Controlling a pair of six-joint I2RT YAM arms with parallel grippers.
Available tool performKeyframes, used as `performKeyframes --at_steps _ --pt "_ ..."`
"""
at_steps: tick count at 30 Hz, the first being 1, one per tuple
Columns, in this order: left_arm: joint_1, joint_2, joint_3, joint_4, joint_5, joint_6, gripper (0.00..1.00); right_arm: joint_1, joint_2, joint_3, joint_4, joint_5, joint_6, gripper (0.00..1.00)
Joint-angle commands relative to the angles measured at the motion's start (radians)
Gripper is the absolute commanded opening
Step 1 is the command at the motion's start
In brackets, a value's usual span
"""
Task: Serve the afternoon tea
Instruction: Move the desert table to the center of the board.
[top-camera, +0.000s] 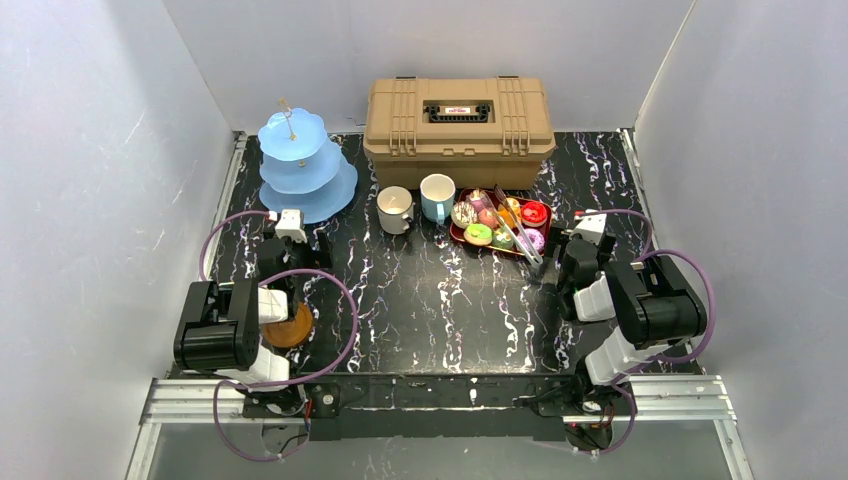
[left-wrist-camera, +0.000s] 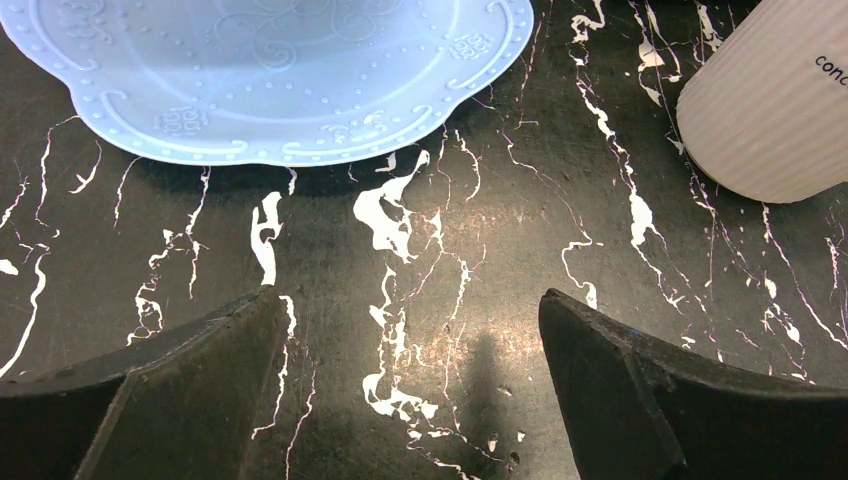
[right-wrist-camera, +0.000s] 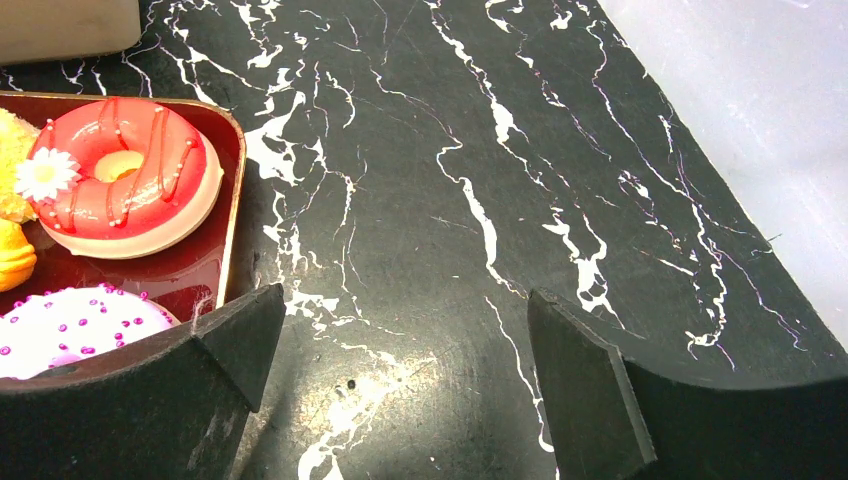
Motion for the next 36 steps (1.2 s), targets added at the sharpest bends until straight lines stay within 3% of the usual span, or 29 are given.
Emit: performKeyframes --at_steps 1,19,24,28,31,32,36 --pt "0.005 -0.006 0.012 0.007 0.002 0.005 0.99 -0.002 0.006 0.004 0.048 0.001 -0.006 1.00" --pt "0.007 -0.036 0.031 -0.045 0.004 -0.001 0.99 -0.004 0.000 0.010 0.025 0.022 -0.006 1.00" --pt "0.019 -0.162 0.234 -0.497 0.030 0.008 0.99 0.003 -0.074 -0.003 0.017 0.020 0.004 1.00" --pt "0.023 -0.215 0.443 -0.856 0.089 0.062 0.99 0.007 -0.244 0.118 -0.361 0.222 0.104 1.00" --pt "0.028 -0.236 0.597 -1.057 0.138 0.067 0.99 0.007 -0.386 0.184 -0.632 0.347 0.456 1.00" --pt "0.028 -0.237 0.640 -1.112 0.147 0.054 0.99 0.005 -0.428 0.201 -0.709 0.348 0.532 1.00" --pt "0.030 -0.221 0.811 -1.276 0.168 0.029 0.99 0.004 -0.528 0.250 -0.820 0.195 0.573 1.00"
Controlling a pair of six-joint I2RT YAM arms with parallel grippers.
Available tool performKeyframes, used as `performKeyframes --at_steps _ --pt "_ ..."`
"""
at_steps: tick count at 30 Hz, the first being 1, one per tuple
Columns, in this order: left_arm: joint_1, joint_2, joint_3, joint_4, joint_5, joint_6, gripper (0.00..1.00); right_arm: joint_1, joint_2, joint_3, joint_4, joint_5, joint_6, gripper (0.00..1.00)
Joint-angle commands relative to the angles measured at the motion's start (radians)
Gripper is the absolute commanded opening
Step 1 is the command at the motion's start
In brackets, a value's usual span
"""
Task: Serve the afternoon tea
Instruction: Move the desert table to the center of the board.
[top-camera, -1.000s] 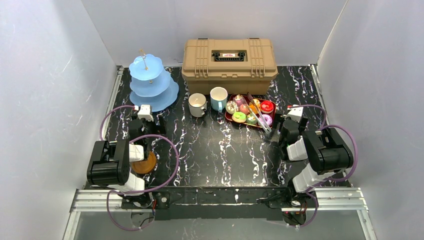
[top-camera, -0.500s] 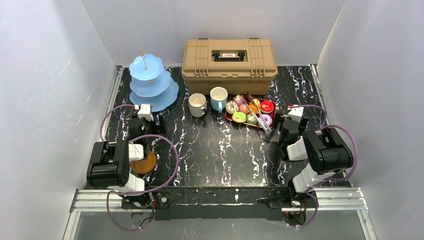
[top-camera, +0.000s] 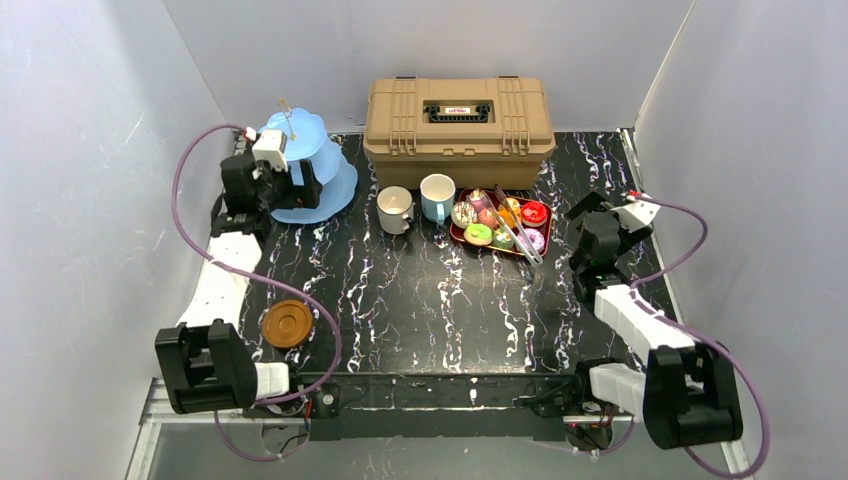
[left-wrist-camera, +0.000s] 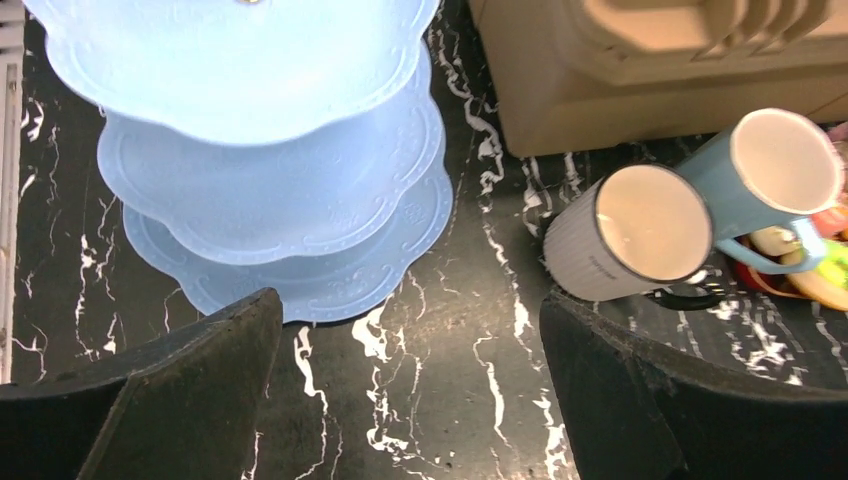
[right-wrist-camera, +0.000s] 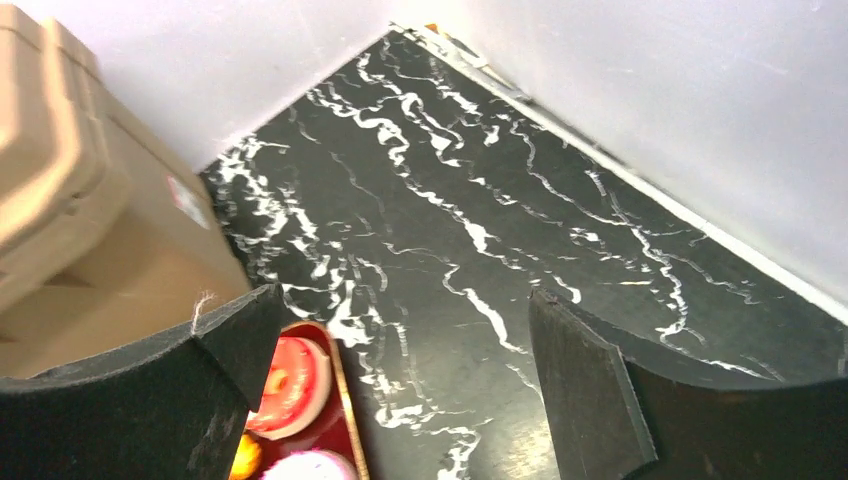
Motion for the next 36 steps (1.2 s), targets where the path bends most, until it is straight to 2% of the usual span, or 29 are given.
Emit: performKeyframes --at_steps 1,5,9,14,16,24,26,33,34,36 --pt "0.006 0.000 0.186 -0.351 0.068 -0.009 0.99 -0.001 -0.083 0.078 -0.247 -0.085 0.182 1.00" --pt "0.006 0.079 0.383 -0.483 0.045 -0.059 0.99 0.004 -0.071 0.191 -0.382 -0.292 0.138 1.00" --pt "-0.008 0.124 0.500 -0.447 -0.030 -0.116 0.99 0.024 -0.042 0.282 -0.487 -0.324 0.094 1.00" --pt "-0.067 0.236 0.636 -0.419 -0.214 -0.096 0.99 0.077 -0.037 0.345 -0.537 -0.352 0.026 1.00" --pt "-0.112 0.292 0.689 -0.414 -0.276 -0.087 0.99 0.113 -0.023 0.378 -0.557 -0.366 -0.003 1.00" --pt "-0.121 0.479 0.888 -0.367 -0.443 -0.091 0.99 0.294 0.036 0.543 -0.712 -0.305 -0.103 1.00" --pt "-0.121 0.488 0.893 -0.331 -0.469 -0.097 0.94 0.311 0.025 0.546 -0.728 -0.309 -0.103 1.00" --pt "-0.123 0.481 0.843 -0.233 -0.463 -0.075 0.86 0.324 -0.016 0.524 -0.759 -0.344 -0.096 1.00" --pt "-0.124 0.490 0.845 -0.228 -0.455 -0.070 0.82 0.324 -0.019 0.524 -0.764 -0.346 -0.098 1.00" --pt "-0.124 0.506 0.854 -0.221 -0.435 -0.060 0.68 0.325 -0.028 0.523 -0.779 -0.346 -0.105 1.00"
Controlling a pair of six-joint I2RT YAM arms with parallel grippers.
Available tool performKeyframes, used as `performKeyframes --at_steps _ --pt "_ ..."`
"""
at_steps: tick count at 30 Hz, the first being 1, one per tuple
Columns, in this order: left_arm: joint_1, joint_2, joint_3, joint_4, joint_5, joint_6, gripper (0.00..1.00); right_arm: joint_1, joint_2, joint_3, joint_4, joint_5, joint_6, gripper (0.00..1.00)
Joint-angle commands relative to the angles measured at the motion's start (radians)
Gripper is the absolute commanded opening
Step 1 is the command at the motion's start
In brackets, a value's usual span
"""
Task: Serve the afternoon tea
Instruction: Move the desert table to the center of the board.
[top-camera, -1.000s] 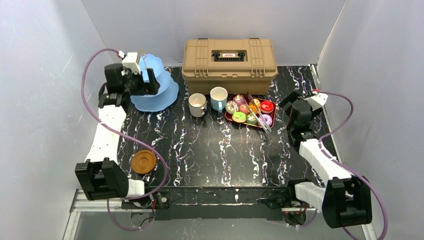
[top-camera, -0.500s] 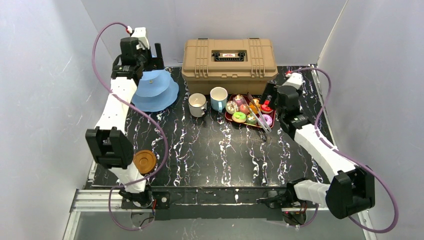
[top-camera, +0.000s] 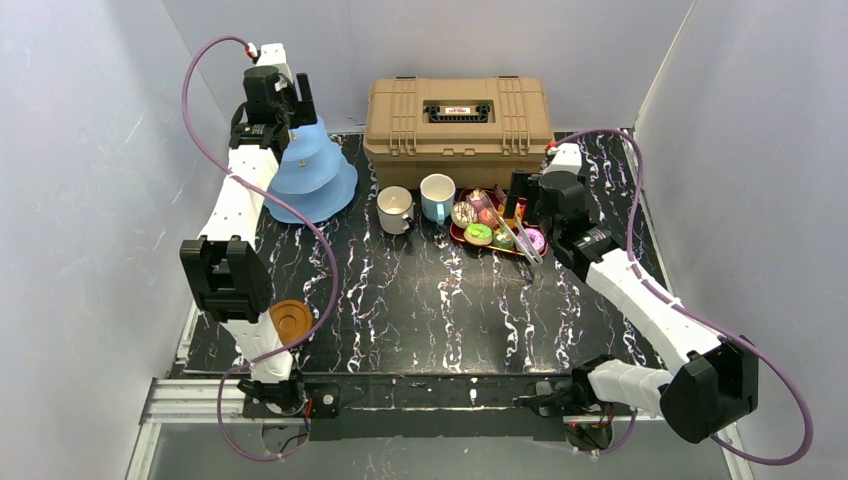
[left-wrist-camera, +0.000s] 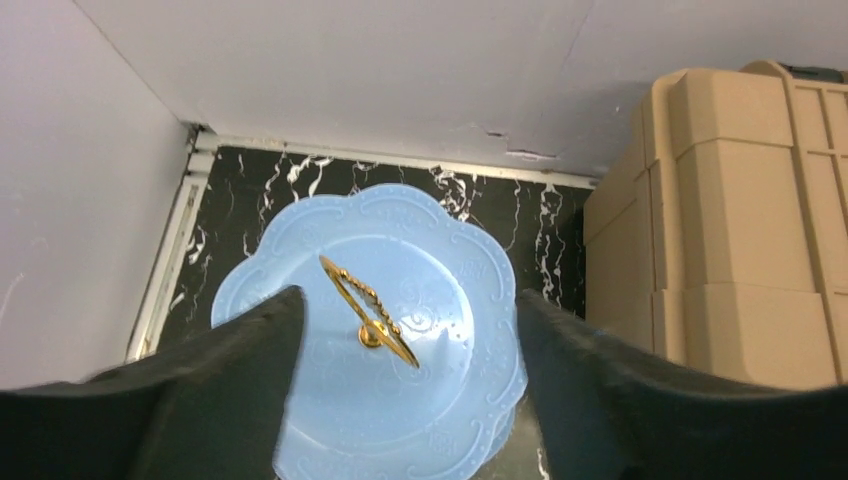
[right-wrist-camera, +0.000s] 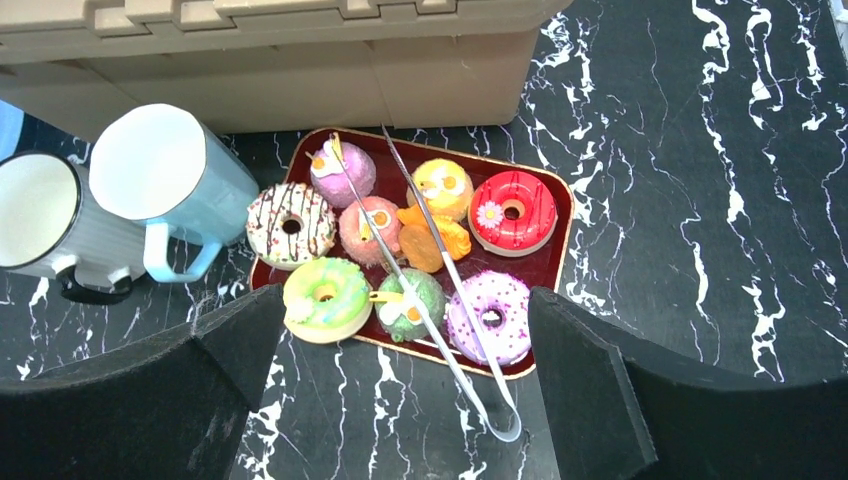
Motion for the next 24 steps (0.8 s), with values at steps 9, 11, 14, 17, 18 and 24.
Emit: performKeyframes --at_steps 9,11,14,17,18,24 --pt "0.000 0.035 0.016 0.091 -0.040 0.084 0.31 0.008 -0.066 0.030 -0.067 -0.011 -0.046 1.00" --pt "0.001 0.023 -0.001 0.115 -0.036 0.102 0.23 0.008 -0.070 0.029 -0.071 -0.012 -0.047 1.00" --pt "-0.001 -0.001 -0.019 0.135 -0.032 0.122 0.11 0.008 -0.075 0.027 -0.077 -0.016 -0.048 1.00" --pt "0.000 -0.042 -0.055 0.161 -0.029 0.151 0.03 0.008 -0.079 0.028 -0.080 -0.017 -0.051 1.00" --pt "-0.001 -0.058 -0.067 0.167 -0.027 0.160 0.01 0.008 -0.081 0.028 -0.080 -0.017 -0.052 1.00" --pt "0.000 -0.171 -0.155 0.148 0.022 0.176 0.00 0.008 -0.081 0.029 -0.083 -0.025 -0.053 1.00"
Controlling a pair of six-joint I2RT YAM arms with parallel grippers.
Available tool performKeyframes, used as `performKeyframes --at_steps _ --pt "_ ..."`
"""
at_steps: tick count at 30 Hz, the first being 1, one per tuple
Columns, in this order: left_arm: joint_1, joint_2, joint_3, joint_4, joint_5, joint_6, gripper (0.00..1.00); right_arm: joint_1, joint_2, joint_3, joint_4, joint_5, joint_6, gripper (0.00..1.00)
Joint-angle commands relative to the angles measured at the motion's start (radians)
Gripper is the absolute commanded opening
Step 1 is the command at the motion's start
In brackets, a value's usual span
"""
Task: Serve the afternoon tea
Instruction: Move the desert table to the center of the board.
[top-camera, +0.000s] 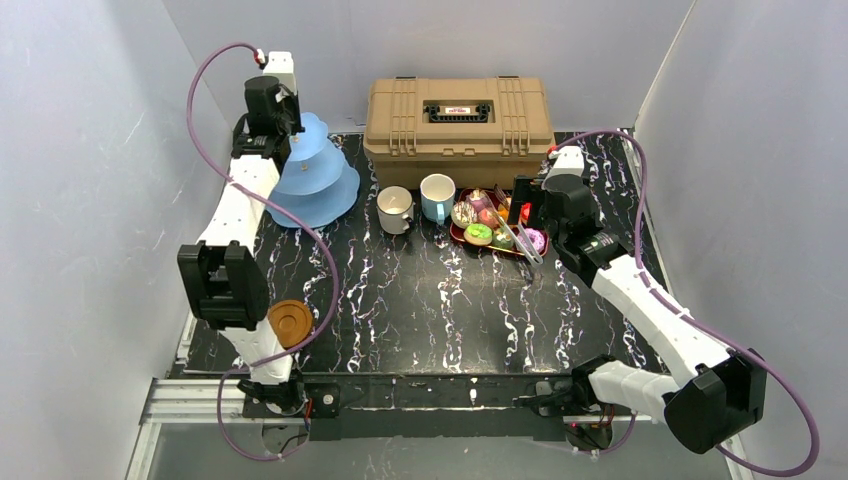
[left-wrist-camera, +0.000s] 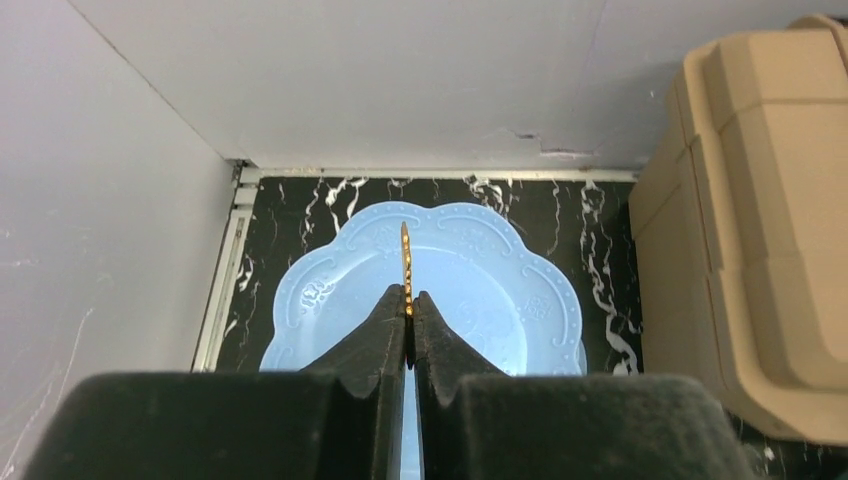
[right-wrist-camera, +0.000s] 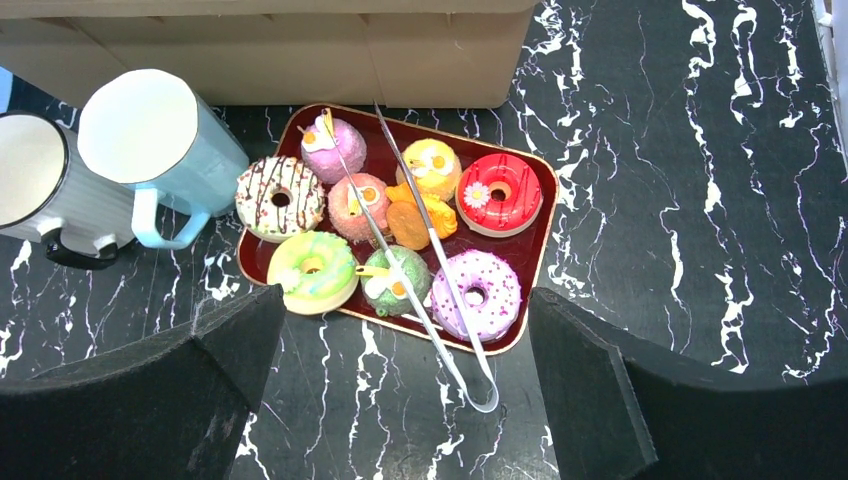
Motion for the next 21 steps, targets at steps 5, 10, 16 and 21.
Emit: performKeyframes --at_steps 5,10,16,21 --pt "-0.003 -0.234 -0.132 -0.004 0.074 0.025 0.00 0.006 -0.031 0.023 -0.009 -0.024 -0.005 1.00" --pt "-0.004 -0.319 -0.188 -0.046 0.112 -0.001 0.00 0.006 -0.046 0.009 -0.010 -0.025 -0.005 1.00" --pt "-0.012 -0.447 -0.326 -0.091 0.174 -0.007 0.00 0.006 -0.049 0.011 -0.015 -0.031 -0.006 1.00" --pt "-0.017 -0.543 -0.429 -0.125 0.233 -0.008 0.00 0.006 -0.054 0.008 -0.015 -0.038 -0.007 1.00"
